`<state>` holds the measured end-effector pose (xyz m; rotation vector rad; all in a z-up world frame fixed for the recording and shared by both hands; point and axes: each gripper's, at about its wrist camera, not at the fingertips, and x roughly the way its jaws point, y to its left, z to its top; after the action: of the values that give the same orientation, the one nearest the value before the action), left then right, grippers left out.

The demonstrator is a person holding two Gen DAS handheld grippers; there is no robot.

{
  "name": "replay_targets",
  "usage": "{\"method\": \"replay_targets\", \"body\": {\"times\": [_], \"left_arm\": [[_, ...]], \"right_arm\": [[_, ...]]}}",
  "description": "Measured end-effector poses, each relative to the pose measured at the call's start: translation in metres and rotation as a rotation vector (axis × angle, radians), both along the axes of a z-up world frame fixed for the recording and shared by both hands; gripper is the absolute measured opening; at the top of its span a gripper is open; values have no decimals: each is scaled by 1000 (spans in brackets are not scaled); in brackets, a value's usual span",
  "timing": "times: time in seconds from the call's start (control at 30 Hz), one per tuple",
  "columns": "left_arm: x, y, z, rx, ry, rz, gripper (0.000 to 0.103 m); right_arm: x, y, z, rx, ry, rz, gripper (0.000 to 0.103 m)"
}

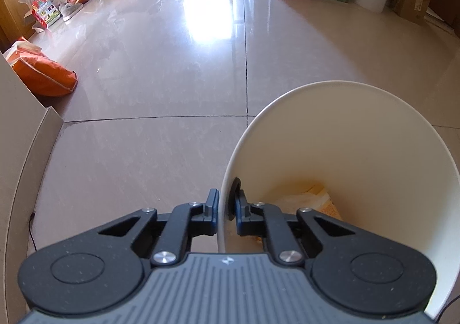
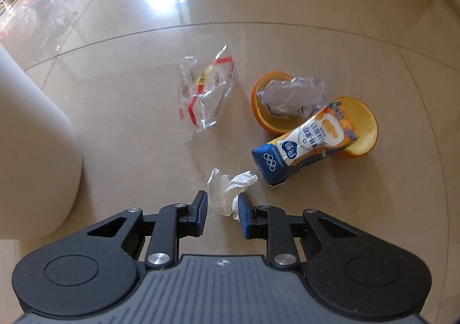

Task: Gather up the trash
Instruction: 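Carry the tissue over the bin and open the right tool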

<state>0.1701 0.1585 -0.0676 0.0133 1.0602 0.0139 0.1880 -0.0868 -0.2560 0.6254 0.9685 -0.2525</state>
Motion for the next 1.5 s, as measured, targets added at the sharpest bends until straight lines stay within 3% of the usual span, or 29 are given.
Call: {"method": "replay_targets", "body": {"times": [0.2, 0.3, 0.47, 0.73, 0.83, 0.87, 0.93, 1.03, 1.17, 1.27, 1.5], "left_arm": [[1, 2, 2, -9, 10, 10, 9], [3, 5, 1, -15, 14, 16, 9], [3, 7, 0, -27, 16, 24, 9], [3, 12, 0, -45, 17, 31, 9], [3, 12, 0, -47, 19, 32, 9], [3, 12, 0, -47, 19, 32, 9], [3, 13, 0, -44, 19, 31, 9], [4, 13, 0, -46, 20, 34, 9], [5, 13, 0, -45, 25, 32, 9], [7, 12, 1, -45, 31, 33, 9], [12, 8, 1, -32, 41, 32, 9]], "right_arm": [[-12, 1, 30, -11, -23, 2, 27], [-10, -1, 32, 3, -34, -7, 34], [12, 0, -8, 70, 1, -89, 58], [45, 5, -59, 74, 91, -239, 58], [51, 5, -64, 55, 111, -266, 53], [51, 5, -65, 54, 118, -267, 39], [50, 4, -67, 68, 131, -286, 25], [44, 3, -64, 60, 137, -304, 20], [32, 4, -47, 94, 112, -360, 19], [19, 11, -20, 81, 78, -328, 19], [-21, 18, 87, 55, -70, -267, 19]]}}
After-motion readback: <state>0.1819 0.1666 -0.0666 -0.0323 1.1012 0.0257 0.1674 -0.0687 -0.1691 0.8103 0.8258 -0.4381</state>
